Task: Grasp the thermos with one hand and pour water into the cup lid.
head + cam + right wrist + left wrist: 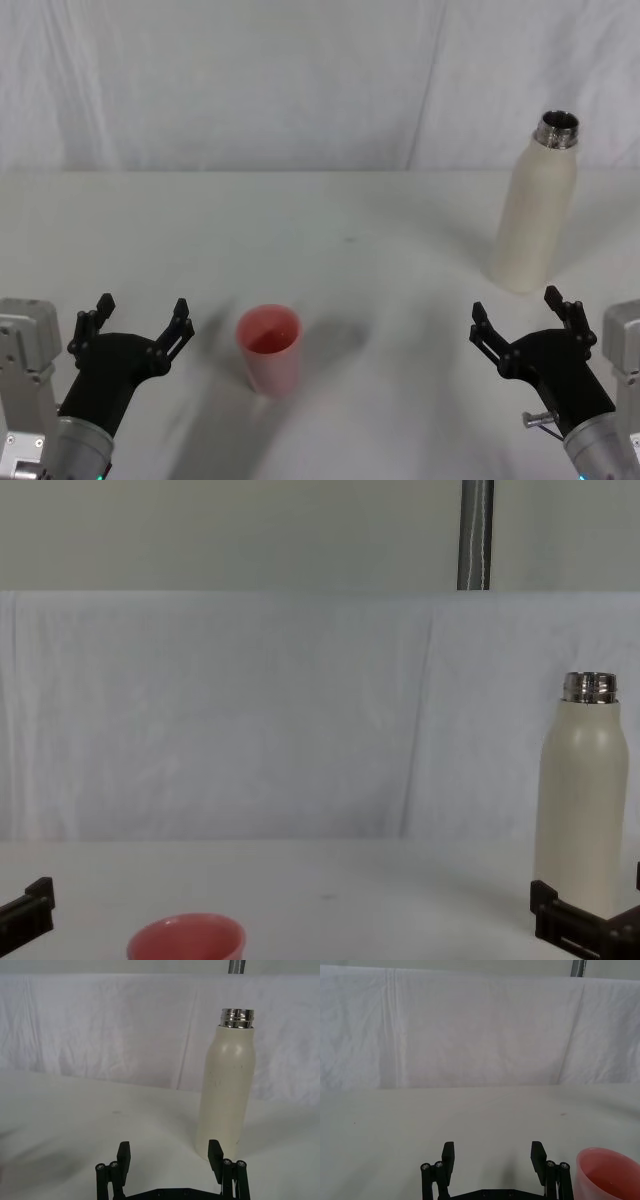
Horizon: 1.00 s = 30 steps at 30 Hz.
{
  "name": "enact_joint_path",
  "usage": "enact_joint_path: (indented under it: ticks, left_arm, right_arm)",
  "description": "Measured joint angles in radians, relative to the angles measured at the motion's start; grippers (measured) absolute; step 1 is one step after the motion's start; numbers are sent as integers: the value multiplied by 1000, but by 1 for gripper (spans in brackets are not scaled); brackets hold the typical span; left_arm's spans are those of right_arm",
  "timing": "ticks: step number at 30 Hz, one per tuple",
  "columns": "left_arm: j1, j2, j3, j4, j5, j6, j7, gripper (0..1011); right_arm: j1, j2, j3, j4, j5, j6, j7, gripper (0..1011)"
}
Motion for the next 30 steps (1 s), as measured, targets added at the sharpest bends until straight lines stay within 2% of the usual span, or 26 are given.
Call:
enact_joint_path:
  ticks: [8, 16, 23, 30]
  left_arm:
    - [0, 0, 0, 0, 0, 0, 0, 1001]
    - [0, 0, 0, 0, 0, 0, 0, 1001]
    - [0, 0, 0, 0, 0, 0, 0, 1001]
    - [0, 0, 0, 0, 0, 0, 0, 1001]
  right_arm:
    - [14, -29, 47, 11, 55, 10, 52, 1001]
    - [45, -42, 91, 27, 86, 28, 85, 1001]
    - [99, -47, 122, 68, 114, 46, 116, 1001]
    - [157, -45, 132, 130, 126, 60, 133, 1001]
